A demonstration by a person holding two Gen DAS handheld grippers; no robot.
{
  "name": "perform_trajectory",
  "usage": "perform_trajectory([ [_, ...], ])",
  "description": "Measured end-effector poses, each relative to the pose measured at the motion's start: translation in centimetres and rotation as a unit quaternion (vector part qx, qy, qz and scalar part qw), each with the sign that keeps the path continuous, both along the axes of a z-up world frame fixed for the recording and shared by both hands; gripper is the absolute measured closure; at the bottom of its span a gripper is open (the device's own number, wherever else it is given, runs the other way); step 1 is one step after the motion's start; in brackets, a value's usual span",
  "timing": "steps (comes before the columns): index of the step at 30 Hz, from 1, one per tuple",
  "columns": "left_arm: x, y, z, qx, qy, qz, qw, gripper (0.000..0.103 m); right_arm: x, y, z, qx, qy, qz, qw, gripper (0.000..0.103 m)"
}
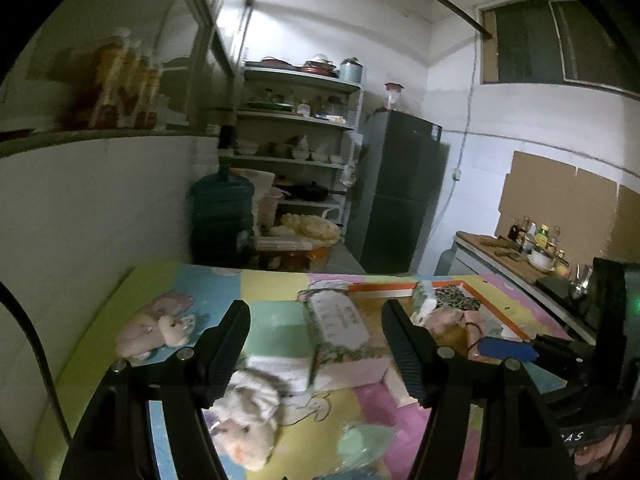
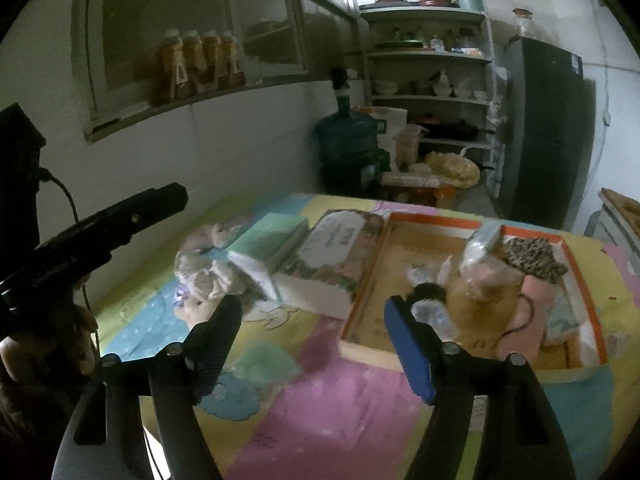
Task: Organize soft objects
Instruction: 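Move both grippers back over the remaining items on the bed, then move the left gripper to the floral plush toy while the right approaches the mint-green sponge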
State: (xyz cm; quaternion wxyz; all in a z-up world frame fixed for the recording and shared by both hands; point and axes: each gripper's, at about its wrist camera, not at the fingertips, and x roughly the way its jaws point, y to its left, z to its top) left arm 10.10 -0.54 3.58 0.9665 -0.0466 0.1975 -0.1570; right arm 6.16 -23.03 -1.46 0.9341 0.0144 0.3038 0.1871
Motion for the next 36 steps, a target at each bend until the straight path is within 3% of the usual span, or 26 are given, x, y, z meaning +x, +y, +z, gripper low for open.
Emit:
perform_trajectory([
  [7, -1.7, 3.5, -1.5, -0.005, -0.004, 0.031, 0.9995, 0.034, -0.1, 2.5, -1.7, -0.003, 0.015, 0.014, 1.000, 0.028],
  [13, -2.8, 5.4, -3.4, -0.008, 0.010, 0.028, 0.9995, 0.034, 0.1, 4.0, -3.1, -0.006, 0.028, 0.019, 0.999, 0.028],
  [28, -2.2, 6.6, -8.5, -0.003, 0.075, 0.015, 0.9971, 0.034, 1.8, 6.3, -6.0, -0.002, 0.071, 0.029, 0.997, 0.028],
  [36, -1.6, 7.4, -9.6, -0.010, 0.088, 0.015, 0.9960, 0.034, 3.0, 6.4, -8.2, -0.017, 0.100, 0.015, 0.995, 0.028],
])
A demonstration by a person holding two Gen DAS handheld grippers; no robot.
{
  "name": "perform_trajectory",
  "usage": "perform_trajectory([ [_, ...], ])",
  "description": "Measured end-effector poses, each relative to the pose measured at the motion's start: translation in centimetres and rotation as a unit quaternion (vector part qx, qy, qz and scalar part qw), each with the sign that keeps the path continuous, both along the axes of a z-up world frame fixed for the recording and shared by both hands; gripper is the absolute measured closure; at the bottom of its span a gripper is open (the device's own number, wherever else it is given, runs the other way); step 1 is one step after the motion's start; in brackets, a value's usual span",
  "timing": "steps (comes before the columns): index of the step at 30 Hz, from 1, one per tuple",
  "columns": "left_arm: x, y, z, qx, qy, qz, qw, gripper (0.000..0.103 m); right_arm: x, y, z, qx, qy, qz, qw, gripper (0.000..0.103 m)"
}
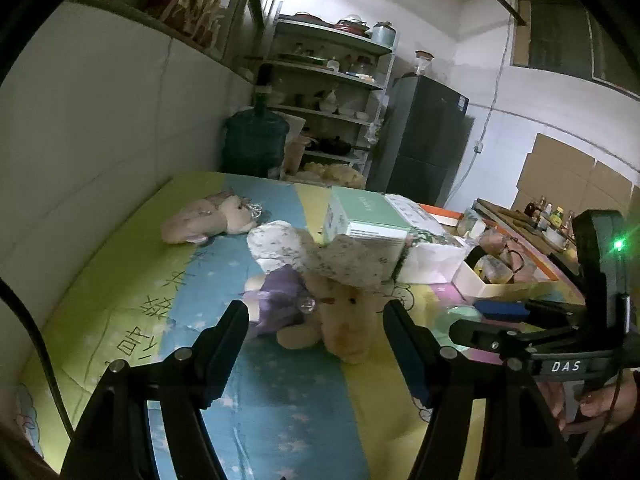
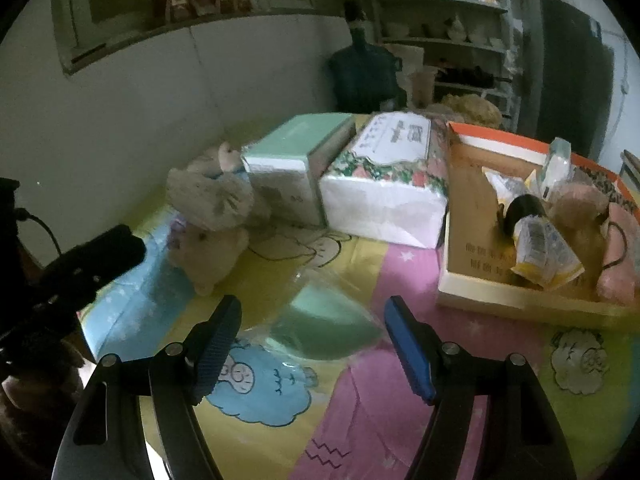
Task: Organize soft objects
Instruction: 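Move the left gripper to the floral plush toy while the right approaches the mint-green sponge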
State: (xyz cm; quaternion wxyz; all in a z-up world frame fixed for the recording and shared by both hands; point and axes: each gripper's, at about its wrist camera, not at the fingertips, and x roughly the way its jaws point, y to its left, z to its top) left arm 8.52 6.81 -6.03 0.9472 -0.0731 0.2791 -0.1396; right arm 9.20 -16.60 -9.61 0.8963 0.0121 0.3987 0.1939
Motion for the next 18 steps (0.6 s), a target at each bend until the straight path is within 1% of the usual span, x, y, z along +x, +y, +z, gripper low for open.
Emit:
perform_trajectory([
  [5, 0.1, 0.6, -0.2, -0.005, 0.002, 0.003, 1.0000, 0.034, 0.8, 0.2, -1.1, -0.011, 0.013, -0.004, 1.000, 0.028],
  [10, 0.6, 0.8, -0.2, -0.012, 0.003, 0.003, 0.9999, 0.034, 1.1, 0.1, -1.5, -0.006, 0.018, -0.001, 1.000, 0.028],
  [11, 0.7, 0.8, -0.1, -0.013, 0.002, 0.002, 0.9999, 0.034, 1.1, 0.1, -1.5, -0.007, 0.020, 0.001, 1.000, 0.030],
  [12, 0.9, 0.8, -0.1, -0.013, 0.002, 0.000, 0.9999, 0.034, 1.0, 0.2, -1.5, -0.008, 0.020, 0.004, 1.000, 0.038],
  [13, 1.1, 0.8, 0.0, -0.014, 0.002, -0.001, 0.9999, 0.034, 1.0, 0.2, -1.5, -0.009, 0.020, 0.005, 1.000, 0.042],
  [15, 1.8, 0.5, 0.2, -0.016, 0.001, -0.002, 0.9999, 0.034, 0.8, 0.3, -1.5, -0.016, 0.016, 0.005, 1.000, 0.045],
  [18, 2.9, 0.0, 0.7, -0.016, 0.001, -0.002, 0.9999, 0.034, 0.7, 0.5, -1.6, -0.022, 0.013, 0.005, 1.000, 0.046],
])
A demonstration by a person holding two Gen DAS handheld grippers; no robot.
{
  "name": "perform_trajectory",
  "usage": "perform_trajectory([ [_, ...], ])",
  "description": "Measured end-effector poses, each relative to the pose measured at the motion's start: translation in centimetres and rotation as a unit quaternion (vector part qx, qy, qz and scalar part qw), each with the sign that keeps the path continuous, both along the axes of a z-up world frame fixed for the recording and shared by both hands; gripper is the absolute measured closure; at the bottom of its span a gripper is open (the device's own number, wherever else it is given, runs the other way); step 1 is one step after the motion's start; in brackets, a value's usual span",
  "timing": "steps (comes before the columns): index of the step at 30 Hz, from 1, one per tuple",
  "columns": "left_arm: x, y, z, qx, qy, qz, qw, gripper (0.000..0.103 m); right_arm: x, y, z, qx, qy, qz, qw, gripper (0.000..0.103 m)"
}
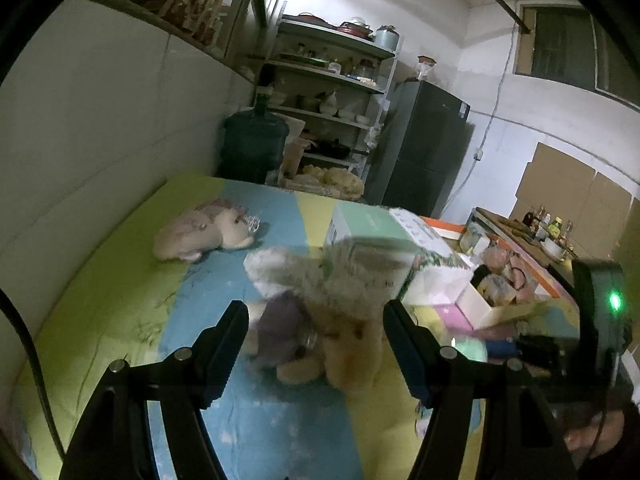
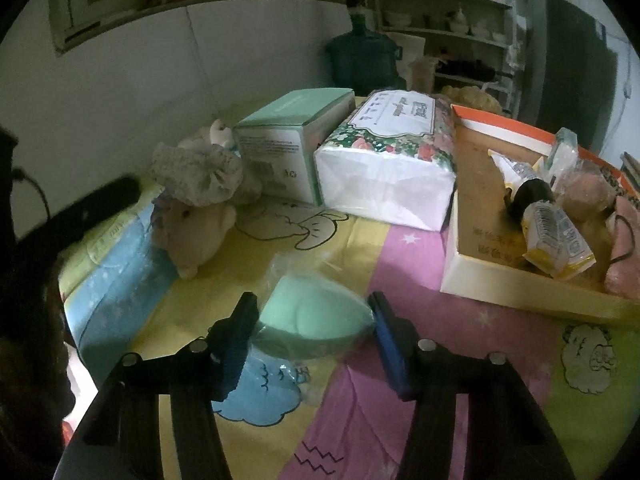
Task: Organize soft objects
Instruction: 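Move the left gripper to the floral plush toy while the right approaches the mint-green sponge, then grasp the floral plush toy with the left gripper while the right grasps the mint-green sponge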
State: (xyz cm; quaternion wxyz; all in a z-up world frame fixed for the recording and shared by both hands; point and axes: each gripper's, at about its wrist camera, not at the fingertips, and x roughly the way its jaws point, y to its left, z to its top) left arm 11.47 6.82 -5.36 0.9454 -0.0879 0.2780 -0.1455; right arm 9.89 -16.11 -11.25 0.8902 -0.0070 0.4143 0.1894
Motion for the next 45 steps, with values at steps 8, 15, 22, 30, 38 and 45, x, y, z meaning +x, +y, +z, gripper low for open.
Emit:
perform_trajectory([
  [8, 3.9, -0.9, -0.2, -0.013, 0.022, 0.004, 0.9997, 0.038, 0.0, -0.6, -0.1, 0.021, 0.004, -0.003, 1.000, 0.046],
  [15, 5.1, -1.1, -1.7, -0.044, 0.060, -0.023, 0.9970, 0.092, 0.2, -0.7, -0.1, 0.029, 0.003, -0.003, 1.000, 0.046],
  [22, 4.1, -1.4, -1.1, -0.033, 0.037, -0.017, 0.9986, 0.096, -0.2, -0.9, -0.1, 0.035, -0.003, -0.005, 0.999, 0.048],
  [30, 2.8, -1.4, 1.0, -0.025, 0.001, -0.004, 0.9997, 0.096, -0.9, -1.5, 1.1, 0.048, -0.020, -0.008, 0.999, 0.049],
  [38, 1.4, -1.4, 3.5, -0.023, -0.042, -0.004, 0.9988, 0.096, -1.9, -2.1, 3.3, 0.058, -0.047, -0.008, 0.997, 0.049],
  [45, 0.2, -2.8, 5.8, -0.015, -0.070, -0.017, 0.9973, 0.096, -2.9, -3.0, 5.4, 0.057, -0.076, -0.014, 0.995, 0.049],
])
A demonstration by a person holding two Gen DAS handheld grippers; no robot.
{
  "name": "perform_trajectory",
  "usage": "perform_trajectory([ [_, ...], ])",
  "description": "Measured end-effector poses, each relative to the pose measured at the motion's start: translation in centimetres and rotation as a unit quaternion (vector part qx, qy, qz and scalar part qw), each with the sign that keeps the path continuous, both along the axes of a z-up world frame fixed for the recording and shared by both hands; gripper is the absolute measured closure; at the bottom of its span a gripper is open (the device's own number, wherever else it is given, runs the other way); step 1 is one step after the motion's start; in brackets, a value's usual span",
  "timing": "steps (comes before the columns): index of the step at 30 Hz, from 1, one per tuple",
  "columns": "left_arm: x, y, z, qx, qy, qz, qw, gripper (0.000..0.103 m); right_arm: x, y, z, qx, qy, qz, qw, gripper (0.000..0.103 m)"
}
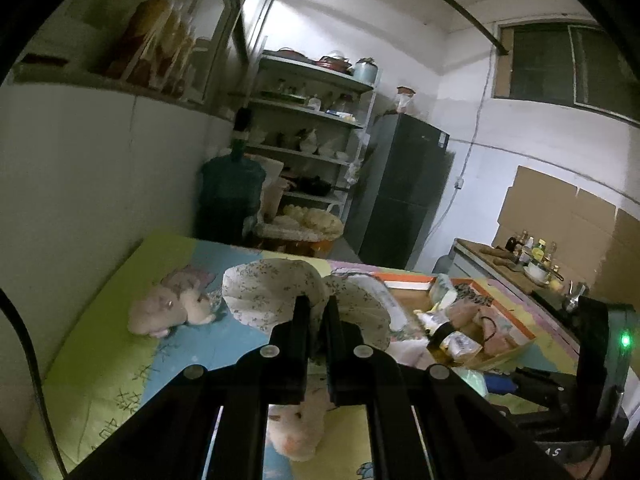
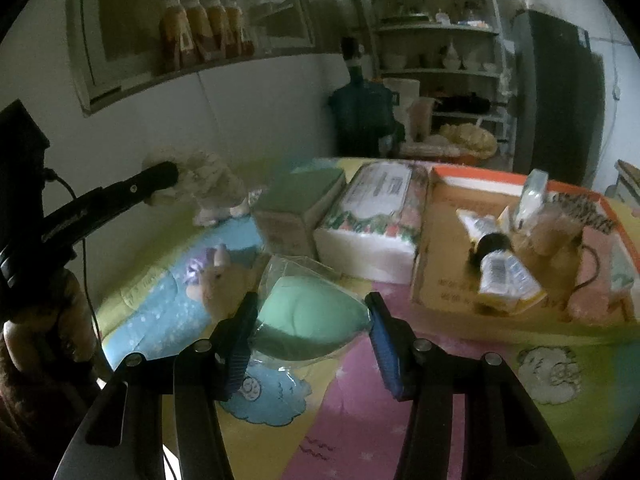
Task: Organize soft objects
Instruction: 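Grasp the floral plush toy with the left gripper while the right grasps the mint-green sponge, then lift the plush toy with the left gripper while the right lifts the sponge, then carry the plush toy with the left gripper while the right carries the sponge over the tray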
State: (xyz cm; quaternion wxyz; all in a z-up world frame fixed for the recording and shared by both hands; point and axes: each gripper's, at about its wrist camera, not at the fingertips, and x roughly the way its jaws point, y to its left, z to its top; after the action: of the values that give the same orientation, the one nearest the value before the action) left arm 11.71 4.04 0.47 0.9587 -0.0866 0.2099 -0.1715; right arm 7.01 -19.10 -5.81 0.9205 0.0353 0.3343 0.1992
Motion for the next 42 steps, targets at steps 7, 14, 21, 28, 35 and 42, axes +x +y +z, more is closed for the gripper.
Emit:
perform_trajectory([
  [7, -0.4, -2.6, 1.5, 0.007, -0.018, -0.025, 0.9995, 0.096, -1.0, -2.2, 2.0, -0.001, -0.025, -0.023, 0.999, 0.049],
  [14, -0.2, -5.9, 2.7, 0.007, -0.029, -0.056, 0.9980, 0.096, -1.7, -5.5, 3.6, 0.003, -0.047, -0.058, 0.997, 0.049],
  [21, 0.4, -8.9, 3.3, 0.003, -0.032, -0.086, 0.9958, 0.096, -2.2, -8.8, 4.8, 0.005, -0.064, -0.094, 0.994, 0.049],
  [28, 1.2, -12.5, 3.9, -0.002, -0.034, -0.118, 0.9925, 0.096, -2.2, -12.0, 5.4, 0.005, -0.073, -0.124, 0.990, 0.049],
  [35, 2.4, -16.0, 3.6, -0.009, -0.020, -0.145, 0.9892, 0.096, -2.2, -15.4, 5.3, 0.008, -0.075, -0.154, 0.985, 0.049],
  [42, 3.2, -19.1, 2.4, -0.012, -0.002, -0.168, 0.9858, 0.096, -2.0, -18.5, 5.0, 0.014, -0.073, -0.178, 0.981, 0.049],
])
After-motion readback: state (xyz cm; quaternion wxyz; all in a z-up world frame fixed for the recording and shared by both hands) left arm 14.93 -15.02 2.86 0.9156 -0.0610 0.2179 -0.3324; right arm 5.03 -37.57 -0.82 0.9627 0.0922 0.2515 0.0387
